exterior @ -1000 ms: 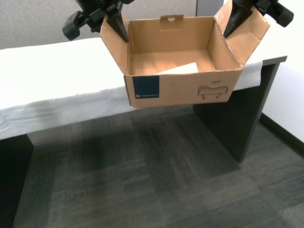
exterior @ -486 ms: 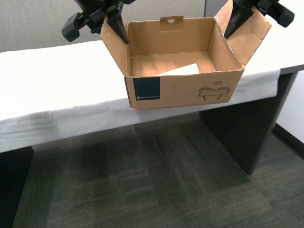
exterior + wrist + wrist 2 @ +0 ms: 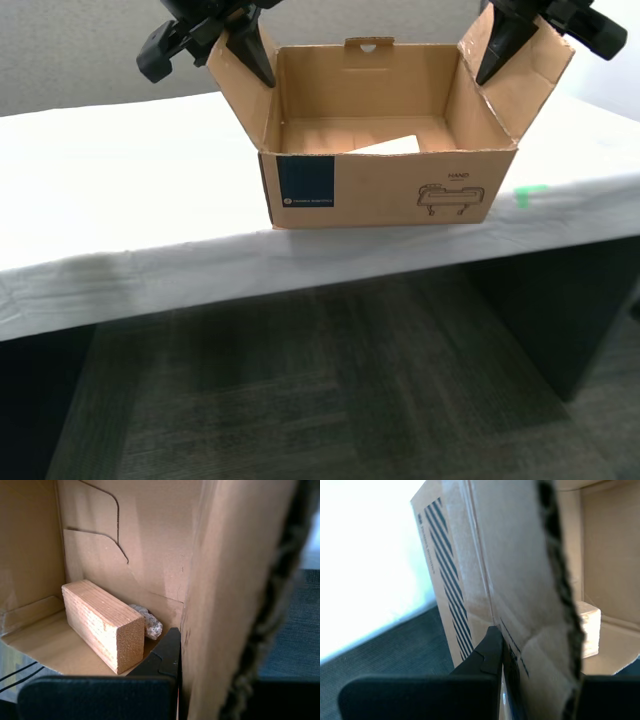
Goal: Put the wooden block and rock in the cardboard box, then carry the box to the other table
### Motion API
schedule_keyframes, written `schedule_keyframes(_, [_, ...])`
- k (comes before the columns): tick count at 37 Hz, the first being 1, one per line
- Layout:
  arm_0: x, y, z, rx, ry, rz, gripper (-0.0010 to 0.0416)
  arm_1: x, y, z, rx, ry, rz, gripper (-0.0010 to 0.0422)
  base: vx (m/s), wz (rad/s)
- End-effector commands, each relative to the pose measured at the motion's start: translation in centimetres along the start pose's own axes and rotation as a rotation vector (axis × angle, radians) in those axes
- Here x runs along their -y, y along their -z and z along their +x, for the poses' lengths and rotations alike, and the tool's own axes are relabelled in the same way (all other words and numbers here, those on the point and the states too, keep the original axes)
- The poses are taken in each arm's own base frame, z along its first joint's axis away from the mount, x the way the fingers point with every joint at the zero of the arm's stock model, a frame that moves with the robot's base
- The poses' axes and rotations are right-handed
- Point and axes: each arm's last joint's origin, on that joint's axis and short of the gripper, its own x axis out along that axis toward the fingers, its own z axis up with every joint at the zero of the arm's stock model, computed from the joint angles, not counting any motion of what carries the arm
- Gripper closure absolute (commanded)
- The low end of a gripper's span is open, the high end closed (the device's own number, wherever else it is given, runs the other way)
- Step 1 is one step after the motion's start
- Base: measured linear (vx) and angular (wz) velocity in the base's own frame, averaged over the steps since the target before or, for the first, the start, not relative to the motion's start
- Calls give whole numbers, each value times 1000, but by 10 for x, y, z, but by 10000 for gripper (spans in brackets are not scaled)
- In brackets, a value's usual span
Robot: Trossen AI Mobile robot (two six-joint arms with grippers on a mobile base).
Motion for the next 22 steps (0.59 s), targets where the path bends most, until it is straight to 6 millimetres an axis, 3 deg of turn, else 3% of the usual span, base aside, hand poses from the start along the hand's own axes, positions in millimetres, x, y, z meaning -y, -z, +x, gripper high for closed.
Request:
schedule_keyframes(1, [-2,0,0,-3,-21,11,407,1,0,0,-4,23,40,413,152,185])
schedule_keyframes(22, [-2,-1,0,6,-22,-5,406,1,3,0,-31,13,6,413,157,86])
